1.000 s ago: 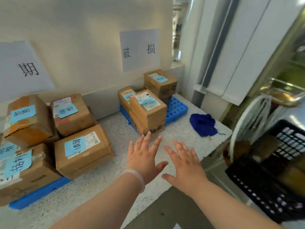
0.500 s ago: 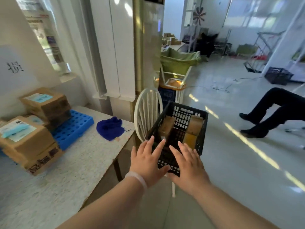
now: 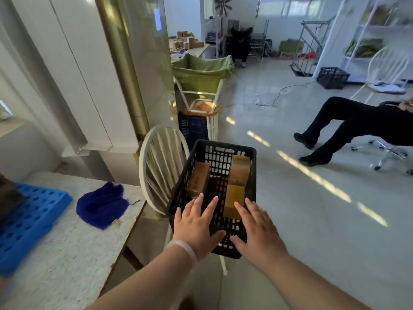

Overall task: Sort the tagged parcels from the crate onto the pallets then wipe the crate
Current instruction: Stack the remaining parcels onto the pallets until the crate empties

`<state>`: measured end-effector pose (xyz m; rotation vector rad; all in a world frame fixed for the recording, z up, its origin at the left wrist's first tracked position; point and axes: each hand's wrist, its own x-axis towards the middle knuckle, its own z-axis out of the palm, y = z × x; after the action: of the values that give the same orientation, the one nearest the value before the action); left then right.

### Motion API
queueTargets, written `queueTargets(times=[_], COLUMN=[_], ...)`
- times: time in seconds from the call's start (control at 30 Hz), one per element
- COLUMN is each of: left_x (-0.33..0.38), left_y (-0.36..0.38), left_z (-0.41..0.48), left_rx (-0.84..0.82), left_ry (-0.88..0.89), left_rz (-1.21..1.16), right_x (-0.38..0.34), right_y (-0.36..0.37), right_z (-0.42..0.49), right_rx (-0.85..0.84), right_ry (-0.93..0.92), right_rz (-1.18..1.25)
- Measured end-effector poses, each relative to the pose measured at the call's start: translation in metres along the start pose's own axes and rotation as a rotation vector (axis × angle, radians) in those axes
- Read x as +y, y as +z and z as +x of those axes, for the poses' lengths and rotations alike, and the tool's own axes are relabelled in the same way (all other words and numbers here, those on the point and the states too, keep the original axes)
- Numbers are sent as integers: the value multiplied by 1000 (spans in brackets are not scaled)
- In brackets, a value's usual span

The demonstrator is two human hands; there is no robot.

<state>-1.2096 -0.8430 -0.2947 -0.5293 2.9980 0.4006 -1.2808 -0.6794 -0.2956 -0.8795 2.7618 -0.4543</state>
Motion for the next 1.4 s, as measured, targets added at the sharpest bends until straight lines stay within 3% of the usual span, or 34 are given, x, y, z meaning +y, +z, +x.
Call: queueTargets(times=[0.4, 0.83, 1.1, 1.4], left_x=[-53, -34, -28, -30], left_y=[24, 134, 204, 244], left_z=[165, 280, 324, 341], left_rx=[-195, -447, -569, -708], left_ry=[42, -49, -104, -186], left_rz=[-20, -141, -275, -465], right_x=[2, 75, 105, 109], right_y=[45, 123, 176, 202], right_z=[142, 263, 312, 324], right_rx=[-144, -294, -283, -219], right_ry=[344, 634, 860, 936], right_rz=[169, 465, 566, 574])
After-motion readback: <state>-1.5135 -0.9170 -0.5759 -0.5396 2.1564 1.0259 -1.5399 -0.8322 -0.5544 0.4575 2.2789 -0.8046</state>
